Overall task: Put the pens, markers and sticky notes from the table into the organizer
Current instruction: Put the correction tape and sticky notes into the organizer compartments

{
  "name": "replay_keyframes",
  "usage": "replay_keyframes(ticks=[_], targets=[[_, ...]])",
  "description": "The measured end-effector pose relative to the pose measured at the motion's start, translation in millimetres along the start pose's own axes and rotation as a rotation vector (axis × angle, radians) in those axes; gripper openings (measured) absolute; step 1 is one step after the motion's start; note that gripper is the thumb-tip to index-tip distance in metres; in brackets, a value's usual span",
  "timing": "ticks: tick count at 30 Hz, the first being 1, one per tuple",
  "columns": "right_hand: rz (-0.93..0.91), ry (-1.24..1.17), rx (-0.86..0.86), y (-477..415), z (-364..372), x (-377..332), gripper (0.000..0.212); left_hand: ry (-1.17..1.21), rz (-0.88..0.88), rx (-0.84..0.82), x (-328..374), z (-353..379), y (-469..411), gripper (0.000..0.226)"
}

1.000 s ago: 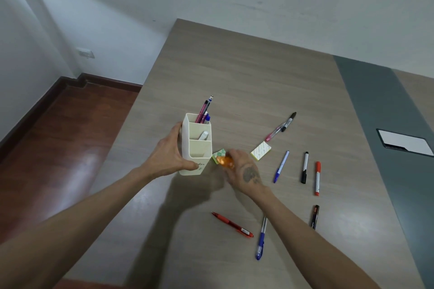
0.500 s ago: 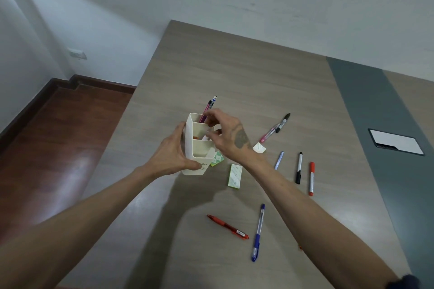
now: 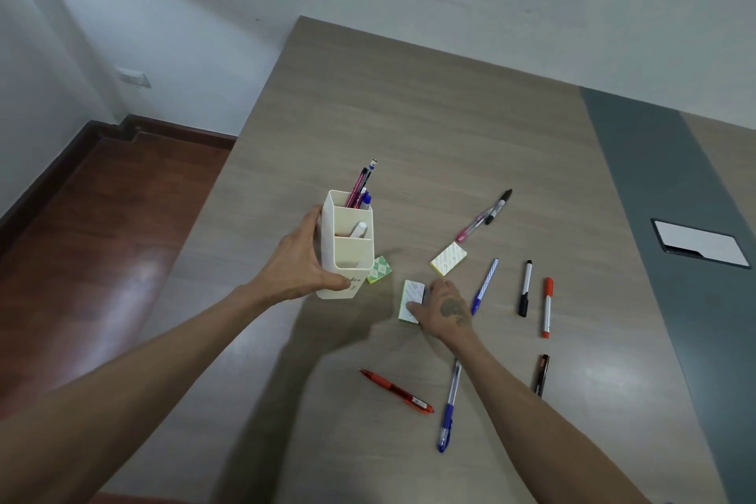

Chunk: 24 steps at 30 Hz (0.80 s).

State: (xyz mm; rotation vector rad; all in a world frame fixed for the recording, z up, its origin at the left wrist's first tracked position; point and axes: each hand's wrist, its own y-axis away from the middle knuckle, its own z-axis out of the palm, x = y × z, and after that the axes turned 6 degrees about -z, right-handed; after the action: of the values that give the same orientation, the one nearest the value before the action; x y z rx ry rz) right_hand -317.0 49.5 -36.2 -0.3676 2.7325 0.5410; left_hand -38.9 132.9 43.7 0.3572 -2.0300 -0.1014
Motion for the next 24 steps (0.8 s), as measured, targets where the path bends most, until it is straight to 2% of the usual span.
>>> replay_keyframes(ticks=[3,9,14,17,20,24], targets=[[0.057,-0.012,0.061,5,9,-5,0.058,-0.003,-0.006,-0.011,1,3,-2,0.111],[0.148,-0.075,0.034,-4,13,-18,0.047,-0.002,0.002,0.000,3,4,-4,0.112],[0.023,-0.156,0.097,7,16,-17,0.027,-0.007,0.015,0.000,4,3,-3,0.115],[-0.075,-0.320,0.225,16,7,-18,0.032,0.001,0.014,0.004,5,0,-1,0.114],[-0.215,-0.523,0.411,25,-25,-30,0.025,-0.002,0.020,0.010,9,0,-2,0.115],[-0.288,-0.802,0.502,34,-77,-61,0.038,0.006,0.030,-0.003,15,1,-3,0.116]])
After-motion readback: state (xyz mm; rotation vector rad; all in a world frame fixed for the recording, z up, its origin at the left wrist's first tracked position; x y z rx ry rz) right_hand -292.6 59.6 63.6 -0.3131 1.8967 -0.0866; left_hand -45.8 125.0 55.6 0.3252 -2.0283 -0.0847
